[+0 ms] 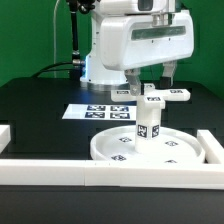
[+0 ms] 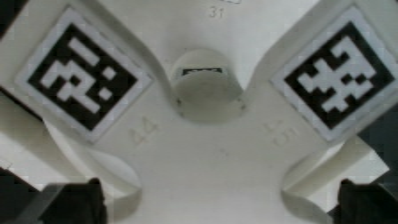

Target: Assemble round table

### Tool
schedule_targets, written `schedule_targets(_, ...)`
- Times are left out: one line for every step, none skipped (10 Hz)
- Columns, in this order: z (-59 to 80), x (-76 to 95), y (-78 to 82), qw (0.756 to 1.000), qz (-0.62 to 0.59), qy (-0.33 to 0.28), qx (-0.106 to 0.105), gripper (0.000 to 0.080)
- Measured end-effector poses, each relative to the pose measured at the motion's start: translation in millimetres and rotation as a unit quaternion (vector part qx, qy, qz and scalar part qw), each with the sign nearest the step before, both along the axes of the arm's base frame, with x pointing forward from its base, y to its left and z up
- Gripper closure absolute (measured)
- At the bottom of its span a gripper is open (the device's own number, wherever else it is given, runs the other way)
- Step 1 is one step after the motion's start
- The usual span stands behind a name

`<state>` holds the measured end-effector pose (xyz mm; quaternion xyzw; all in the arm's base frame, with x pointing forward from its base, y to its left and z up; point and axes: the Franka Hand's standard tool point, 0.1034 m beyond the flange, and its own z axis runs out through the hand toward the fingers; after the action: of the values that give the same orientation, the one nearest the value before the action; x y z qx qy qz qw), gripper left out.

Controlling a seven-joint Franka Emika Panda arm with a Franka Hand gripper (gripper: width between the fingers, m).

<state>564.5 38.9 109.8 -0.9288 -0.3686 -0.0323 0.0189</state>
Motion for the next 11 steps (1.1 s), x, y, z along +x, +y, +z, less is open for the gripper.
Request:
schedule_targets(-2.1,-0.6,-0.7,1.000,0.000,0.002,-0.001,0.0151)
schedule_targets(-3.1,-0.7,-1.2,1.000,-0.001,0.003,-0.001,0.0151)
schedule_targets(-3.6,-0.8,-1.7,1.000,-0.001,0.003,-0.001,0.0151)
schedule_targets(-4.0,-1.0,-2.1,1.000,-0.001,0.003,-0.001,0.0151)
schedule_targets(-4.1,-1.0,-2.1,1.000,-0.002,0.003,-0.001,0.0151)
schedule_targets(-4.0,-1.0,-2.1,1.000,-0.002,0.003,-0.001,0.0151)
schedule_targets(-4.0,-1.0,-2.1,1.000,-0.002,0.003,-0.001,0.0277)
schedule_targets(-3.8,-0.7,-2.6,1.000,-0.002,0.003,-0.001,0.0363)
schedule_targets(-3.9,-0.8,-2.8,1.000,-0.008,0.003,-0.001,0.0363)
schedule_targets(-3.9,-0.8,-2.9,1.000,-0.023,0.004,0.000,0.0363)
schedule_targets(-3.9,-0.8,-2.9,0.999,-0.031,0.005,0.000,0.0363)
